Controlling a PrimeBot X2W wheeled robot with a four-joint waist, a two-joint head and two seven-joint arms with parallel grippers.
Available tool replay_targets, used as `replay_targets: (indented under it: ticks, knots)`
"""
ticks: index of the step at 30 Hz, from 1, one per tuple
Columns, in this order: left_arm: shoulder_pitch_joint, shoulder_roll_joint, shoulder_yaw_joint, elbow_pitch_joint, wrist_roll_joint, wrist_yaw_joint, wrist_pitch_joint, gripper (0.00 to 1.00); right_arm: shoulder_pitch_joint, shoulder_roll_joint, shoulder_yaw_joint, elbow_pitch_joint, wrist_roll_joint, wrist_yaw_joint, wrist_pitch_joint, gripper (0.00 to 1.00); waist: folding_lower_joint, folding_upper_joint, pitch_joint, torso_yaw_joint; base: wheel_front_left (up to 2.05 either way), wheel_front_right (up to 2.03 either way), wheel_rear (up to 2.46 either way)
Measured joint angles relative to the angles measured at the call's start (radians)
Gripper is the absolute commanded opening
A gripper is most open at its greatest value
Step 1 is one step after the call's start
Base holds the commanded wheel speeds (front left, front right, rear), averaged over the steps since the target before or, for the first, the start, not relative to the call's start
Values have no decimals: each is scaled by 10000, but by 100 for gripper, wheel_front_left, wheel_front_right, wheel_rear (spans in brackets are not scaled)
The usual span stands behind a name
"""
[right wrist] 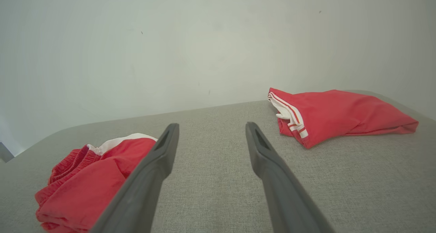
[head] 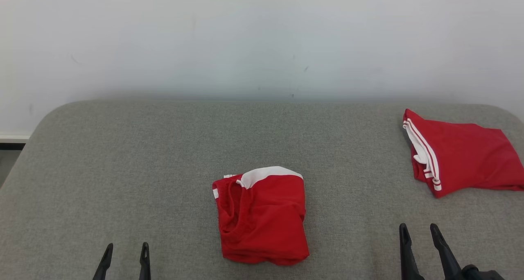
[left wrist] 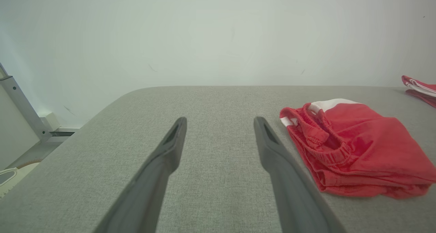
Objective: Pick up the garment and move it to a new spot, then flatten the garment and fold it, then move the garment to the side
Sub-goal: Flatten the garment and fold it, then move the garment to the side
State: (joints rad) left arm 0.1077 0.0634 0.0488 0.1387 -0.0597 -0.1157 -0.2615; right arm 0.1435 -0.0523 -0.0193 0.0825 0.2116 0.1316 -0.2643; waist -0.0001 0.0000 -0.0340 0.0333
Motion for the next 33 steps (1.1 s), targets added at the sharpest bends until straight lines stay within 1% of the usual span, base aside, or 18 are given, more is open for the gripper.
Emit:
replay_targets:
  ticks: [5,33]
  knots:
    - [3,-8,67,-21,29,-73,0,100,1,4,2,48,167,0,0,100,0,0,13,19,0,0,0]
    - [-9,-79,201,46,111,-132,0,100,-7,10,-8,167,151,0,0,100,1,0,57,122,0,0,0]
